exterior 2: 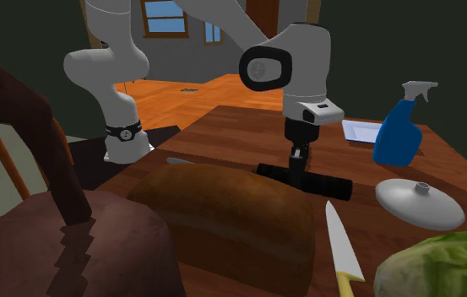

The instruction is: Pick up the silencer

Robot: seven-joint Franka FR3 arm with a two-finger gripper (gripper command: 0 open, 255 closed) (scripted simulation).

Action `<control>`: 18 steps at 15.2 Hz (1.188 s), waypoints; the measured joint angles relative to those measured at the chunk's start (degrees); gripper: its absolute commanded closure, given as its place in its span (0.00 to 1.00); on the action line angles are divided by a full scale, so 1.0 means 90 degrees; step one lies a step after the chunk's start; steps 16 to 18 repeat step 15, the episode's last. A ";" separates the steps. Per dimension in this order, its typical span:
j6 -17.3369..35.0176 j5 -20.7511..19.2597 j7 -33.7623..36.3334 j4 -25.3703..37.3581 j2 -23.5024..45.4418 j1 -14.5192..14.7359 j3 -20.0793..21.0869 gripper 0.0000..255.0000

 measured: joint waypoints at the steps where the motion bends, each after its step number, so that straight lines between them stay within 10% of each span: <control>1: -0.0045 0.0017 -0.0008 0.0005 -0.0040 -0.0005 0.0012 1.00; 18: -0.0928 0.0325 -0.0228 0.0250 -0.0710 -0.0123 0.0184 1.00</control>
